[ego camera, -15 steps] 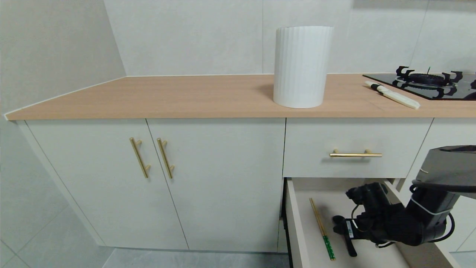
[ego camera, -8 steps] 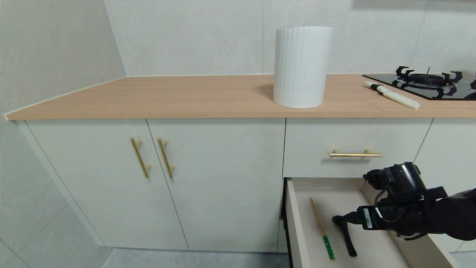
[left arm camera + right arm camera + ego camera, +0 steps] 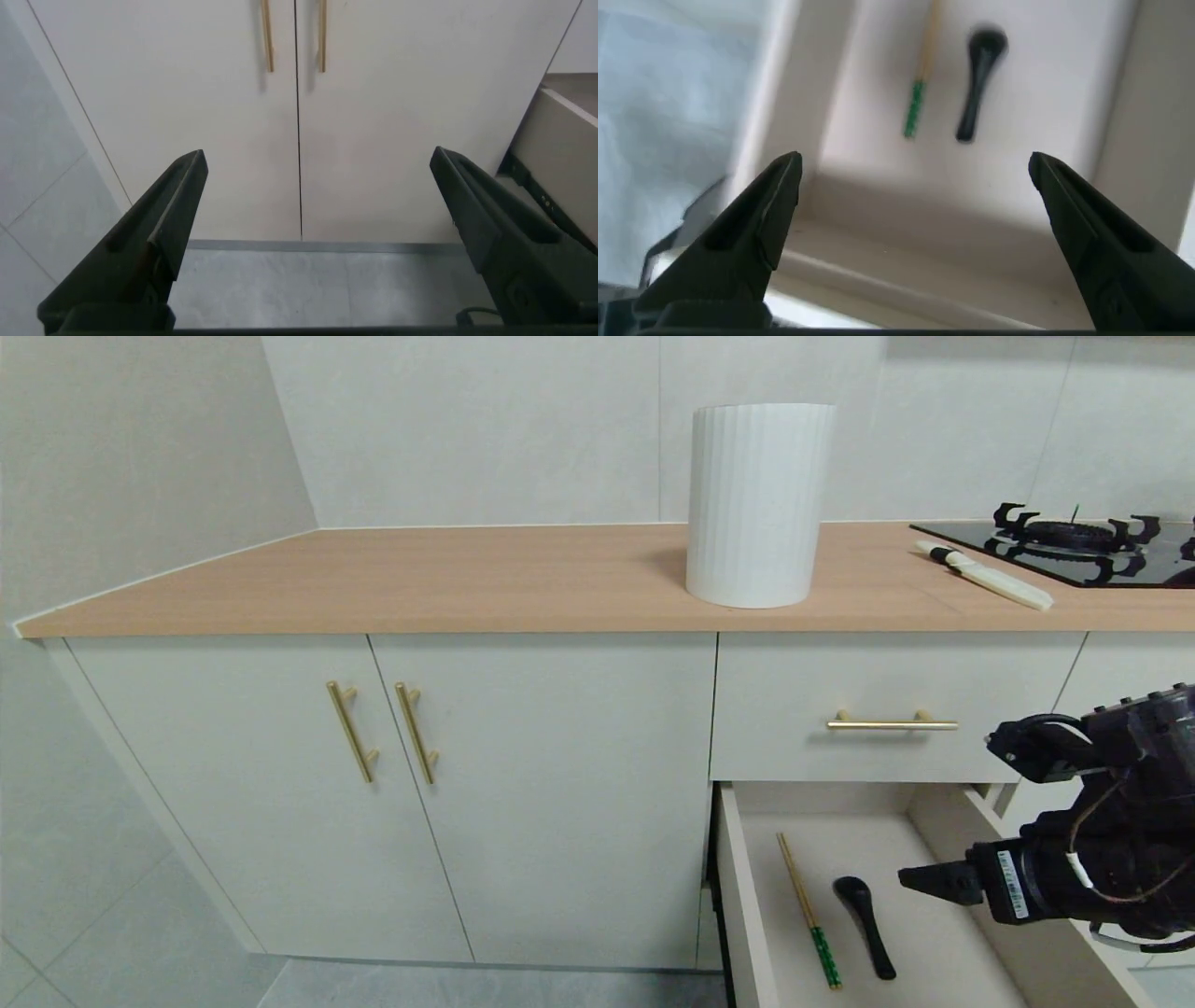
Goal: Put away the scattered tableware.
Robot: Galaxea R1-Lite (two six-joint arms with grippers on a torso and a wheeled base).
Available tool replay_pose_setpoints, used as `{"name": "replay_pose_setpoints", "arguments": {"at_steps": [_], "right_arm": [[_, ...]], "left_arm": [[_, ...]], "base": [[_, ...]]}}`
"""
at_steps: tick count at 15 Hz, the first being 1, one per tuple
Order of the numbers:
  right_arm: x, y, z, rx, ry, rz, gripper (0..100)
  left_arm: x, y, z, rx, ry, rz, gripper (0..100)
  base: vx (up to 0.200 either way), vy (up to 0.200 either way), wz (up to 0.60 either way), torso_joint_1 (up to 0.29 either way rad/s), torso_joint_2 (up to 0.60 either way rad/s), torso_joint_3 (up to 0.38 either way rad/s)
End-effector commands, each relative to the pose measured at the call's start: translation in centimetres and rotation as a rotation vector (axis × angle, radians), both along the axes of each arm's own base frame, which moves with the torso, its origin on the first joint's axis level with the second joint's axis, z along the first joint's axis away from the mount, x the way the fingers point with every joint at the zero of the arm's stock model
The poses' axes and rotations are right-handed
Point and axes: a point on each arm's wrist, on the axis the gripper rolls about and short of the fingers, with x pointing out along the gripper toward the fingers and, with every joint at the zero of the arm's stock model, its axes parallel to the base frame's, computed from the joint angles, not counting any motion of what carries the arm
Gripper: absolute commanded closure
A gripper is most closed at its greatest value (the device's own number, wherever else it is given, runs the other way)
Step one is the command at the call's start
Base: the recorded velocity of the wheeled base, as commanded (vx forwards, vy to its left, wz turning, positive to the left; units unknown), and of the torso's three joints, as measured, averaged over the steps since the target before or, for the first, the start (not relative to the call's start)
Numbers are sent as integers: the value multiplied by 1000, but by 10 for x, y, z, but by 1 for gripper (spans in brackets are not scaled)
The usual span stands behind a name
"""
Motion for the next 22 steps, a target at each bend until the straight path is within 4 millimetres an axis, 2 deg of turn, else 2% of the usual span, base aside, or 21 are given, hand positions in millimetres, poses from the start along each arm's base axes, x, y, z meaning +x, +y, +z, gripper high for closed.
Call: {"name": "replay_pose_setpoints", "arguments": {"at_steps": [1, 8, 13, 15, 17, 22], "right_arm": [[-14, -4, 13, 4, -47, 17, 0], [-24, 0, 12, -25, -15, 77, 0], [-39, 14, -5, -67, 108, 246, 0], [-43, 27, -18, -81, 191, 342, 0], [-45, 31, -29, -104, 243, 371, 0], [-35, 41, -51, -148, 344, 382, 0]], "left_arm": [[0, 0, 0, 0, 0, 0, 0], [0, 0, 0, 0, 0, 0, 0], [0, 0, 0, 0, 0, 0, 0], [0, 0, 0, 0, 0, 0, 0], [0, 0, 0, 0, 0, 0, 0], [0, 0, 0, 0, 0, 0, 0]], "base": [[-200, 0, 0, 2, -2, 7], [-200, 0, 0, 0, 2, 2], [0, 0, 0, 0, 0, 0], [0, 0, 0, 0, 0, 0], [0, 0, 0, 0, 0, 0], [0, 0, 0, 0, 0, 0]]}}
